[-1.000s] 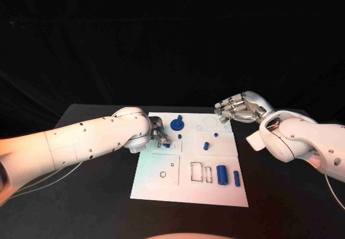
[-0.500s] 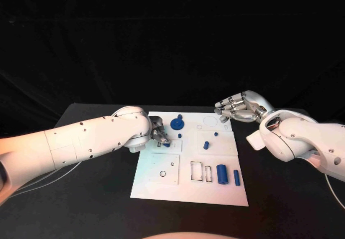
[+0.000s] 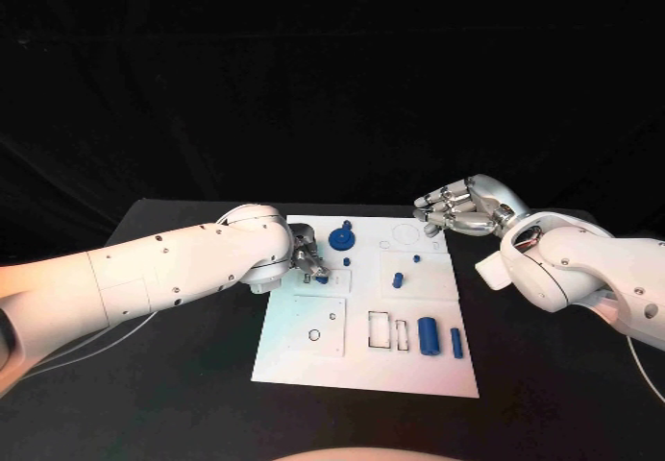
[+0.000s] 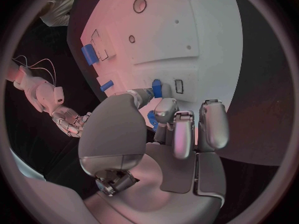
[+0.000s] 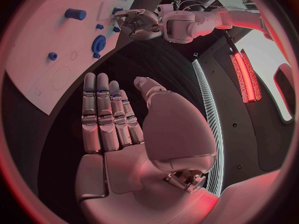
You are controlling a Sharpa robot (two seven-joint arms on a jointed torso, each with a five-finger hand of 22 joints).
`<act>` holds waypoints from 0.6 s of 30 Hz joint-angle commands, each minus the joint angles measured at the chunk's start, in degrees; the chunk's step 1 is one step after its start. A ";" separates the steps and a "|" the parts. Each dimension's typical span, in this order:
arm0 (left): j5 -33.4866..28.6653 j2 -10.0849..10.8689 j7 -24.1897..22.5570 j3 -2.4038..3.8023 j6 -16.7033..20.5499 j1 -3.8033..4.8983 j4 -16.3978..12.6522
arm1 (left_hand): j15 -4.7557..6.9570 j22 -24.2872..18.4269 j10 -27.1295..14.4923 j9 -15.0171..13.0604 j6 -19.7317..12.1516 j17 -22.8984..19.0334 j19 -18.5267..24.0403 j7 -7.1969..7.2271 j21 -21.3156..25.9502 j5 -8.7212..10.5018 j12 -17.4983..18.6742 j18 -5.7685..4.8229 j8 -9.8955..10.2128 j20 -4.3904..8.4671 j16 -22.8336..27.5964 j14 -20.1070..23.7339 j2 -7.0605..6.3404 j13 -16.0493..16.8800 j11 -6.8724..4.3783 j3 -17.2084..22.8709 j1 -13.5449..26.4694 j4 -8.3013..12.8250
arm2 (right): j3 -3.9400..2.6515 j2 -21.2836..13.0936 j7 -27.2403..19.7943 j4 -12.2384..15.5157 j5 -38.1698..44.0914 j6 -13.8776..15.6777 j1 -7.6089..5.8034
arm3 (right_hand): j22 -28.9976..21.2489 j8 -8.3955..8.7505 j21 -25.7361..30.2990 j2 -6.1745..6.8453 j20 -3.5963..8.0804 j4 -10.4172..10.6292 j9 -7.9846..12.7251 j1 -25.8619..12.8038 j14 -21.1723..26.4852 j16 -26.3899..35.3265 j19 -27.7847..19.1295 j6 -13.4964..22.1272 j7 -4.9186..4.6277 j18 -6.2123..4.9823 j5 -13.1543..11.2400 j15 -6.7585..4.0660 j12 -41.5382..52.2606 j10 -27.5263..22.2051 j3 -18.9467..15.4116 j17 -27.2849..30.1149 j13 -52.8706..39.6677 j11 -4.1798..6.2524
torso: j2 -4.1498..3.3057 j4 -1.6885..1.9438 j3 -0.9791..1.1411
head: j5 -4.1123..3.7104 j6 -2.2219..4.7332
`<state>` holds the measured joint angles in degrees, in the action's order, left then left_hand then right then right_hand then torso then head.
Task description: Assemble the parts on the task board
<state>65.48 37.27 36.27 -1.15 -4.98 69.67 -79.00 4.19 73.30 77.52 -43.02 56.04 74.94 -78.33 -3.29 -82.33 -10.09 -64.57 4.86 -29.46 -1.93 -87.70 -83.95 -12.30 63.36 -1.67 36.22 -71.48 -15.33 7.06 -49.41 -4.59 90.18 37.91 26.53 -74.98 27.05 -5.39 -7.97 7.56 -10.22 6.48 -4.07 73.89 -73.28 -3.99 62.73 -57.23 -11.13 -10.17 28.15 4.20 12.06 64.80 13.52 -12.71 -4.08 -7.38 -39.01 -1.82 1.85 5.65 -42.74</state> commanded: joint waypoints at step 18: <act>0.61 -0.84 1.18 -0.08 -1.63 -0.14 0.62 | 1.23 0.83 1.16 -0.81 1.18 12.56 -1.10 2.06 -0.60 0.56 -0.85 -1.29 -1.15 0.42 -0.19 -5.25 -0.35 0.30 -0.91 6.19 4.29 7.26 | -0.01 0.06 -0.26 -0.05 0.15 -0.93 0.06 | -0.17 0.21 0.36 -0.17 -0.29 0.19 0.03 -0.70 0.41 0.41 -0.20 0.39 -0.32 -0.16 0.35 0.32 -0.09 -0.38 -0.14 0.13 0.10 -0.18 | 0.00 -0.01 0.00 | -0.21 -0.23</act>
<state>65.91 36.64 36.94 -1.15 -5.24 69.67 -78.34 5.02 74.08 78.43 -43.73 56.30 74.93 -79.15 -2.30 -82.56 -9.80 -65.15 4.00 -30.29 -1.52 -87.70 -83.97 -12.59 63.61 -2.56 38.09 -67.71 -12.62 7.06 -49.38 -4.60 90.10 37.91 26.42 -74.96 26.97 -5.40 -7.98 7.33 -10.22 6.48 -4.07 73.66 -73.07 -3.76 62.73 -57.03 -11.32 -10.17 28.15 4.41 12.06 64.80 13.52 -12.66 -4.04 -7.38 -39.02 -1.84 1.88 5.48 -42.95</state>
